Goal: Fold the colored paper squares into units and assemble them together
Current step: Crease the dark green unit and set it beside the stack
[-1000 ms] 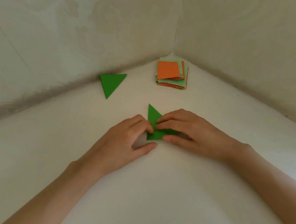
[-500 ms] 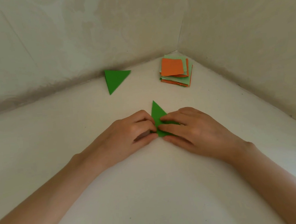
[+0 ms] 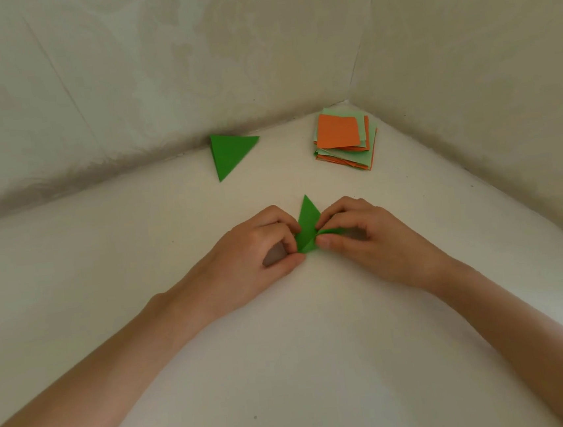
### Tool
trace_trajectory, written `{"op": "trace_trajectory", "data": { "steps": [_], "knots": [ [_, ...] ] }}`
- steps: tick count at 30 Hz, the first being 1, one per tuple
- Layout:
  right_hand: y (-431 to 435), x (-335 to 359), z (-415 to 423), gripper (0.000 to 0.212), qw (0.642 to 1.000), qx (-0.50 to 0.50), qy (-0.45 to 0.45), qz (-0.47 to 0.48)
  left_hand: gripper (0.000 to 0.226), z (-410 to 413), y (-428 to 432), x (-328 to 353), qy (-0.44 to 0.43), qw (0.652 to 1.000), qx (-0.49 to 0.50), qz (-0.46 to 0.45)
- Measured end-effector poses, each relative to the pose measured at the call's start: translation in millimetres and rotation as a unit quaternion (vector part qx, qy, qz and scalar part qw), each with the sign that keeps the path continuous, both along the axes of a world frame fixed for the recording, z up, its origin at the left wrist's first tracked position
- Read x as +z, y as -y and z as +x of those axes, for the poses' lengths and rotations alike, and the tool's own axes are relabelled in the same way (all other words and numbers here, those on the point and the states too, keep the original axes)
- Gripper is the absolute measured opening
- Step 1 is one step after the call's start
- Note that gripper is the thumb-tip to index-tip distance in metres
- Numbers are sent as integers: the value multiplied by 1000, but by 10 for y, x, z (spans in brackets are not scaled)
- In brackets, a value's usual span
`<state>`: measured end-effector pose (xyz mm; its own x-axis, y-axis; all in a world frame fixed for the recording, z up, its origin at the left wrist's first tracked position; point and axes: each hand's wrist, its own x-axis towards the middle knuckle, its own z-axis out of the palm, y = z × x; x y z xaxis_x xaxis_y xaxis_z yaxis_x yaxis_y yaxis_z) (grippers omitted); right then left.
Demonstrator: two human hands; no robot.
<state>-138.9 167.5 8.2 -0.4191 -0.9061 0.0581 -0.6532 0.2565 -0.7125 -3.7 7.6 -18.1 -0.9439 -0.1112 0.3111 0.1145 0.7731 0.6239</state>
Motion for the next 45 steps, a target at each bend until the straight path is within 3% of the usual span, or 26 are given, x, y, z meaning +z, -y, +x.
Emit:
{"op": "trace_trajectory", "data": {
  "steps": [3, 10, 19, 22, 27, 33, 39, 43, 45],
  "knots": [
    [88, 28, -10, 7, 999, -34, 13, 24, 15, 1, -6, 18, 5, 1000, 29, 1],
    [249, -27, 18, 22, 992, -67, -80, 67, 22, 22, -1, 16, 3, 995, 60, -75],
    [214, -148, 4, 44, 972, -105, -205, 51, 27, 41, 18, 24, -51, 985, -12, -166],
    [198, -136, -11, 50, 969, -100, -220, 52, 26, 54, 25, 29, -55, 977, -23, -203],
    [98, -71, -177, 41, 959, -113, -251, 72, 34, 117, 1, 62, -30, 967, -37, -251],
    [62, -106, 56, 67, 962, -123, -231, 83, 34, 134, -23, 76, -19, 969, -33, -243],
    [66, -65, -123, 52, 974, -113, -173, 93, 34, 162, -4, 77, -13, 971, -29, -235],
    [52, -70, -135, 38, 968, -127, -217, 6, 34, 164, -15, 88, 1, 974, -30, -223],
    [82, -87, -73, 35, 974, -113, -197, 0, 33, 156, -25, 104, 6, 975, -33, -222]
  ]
}}
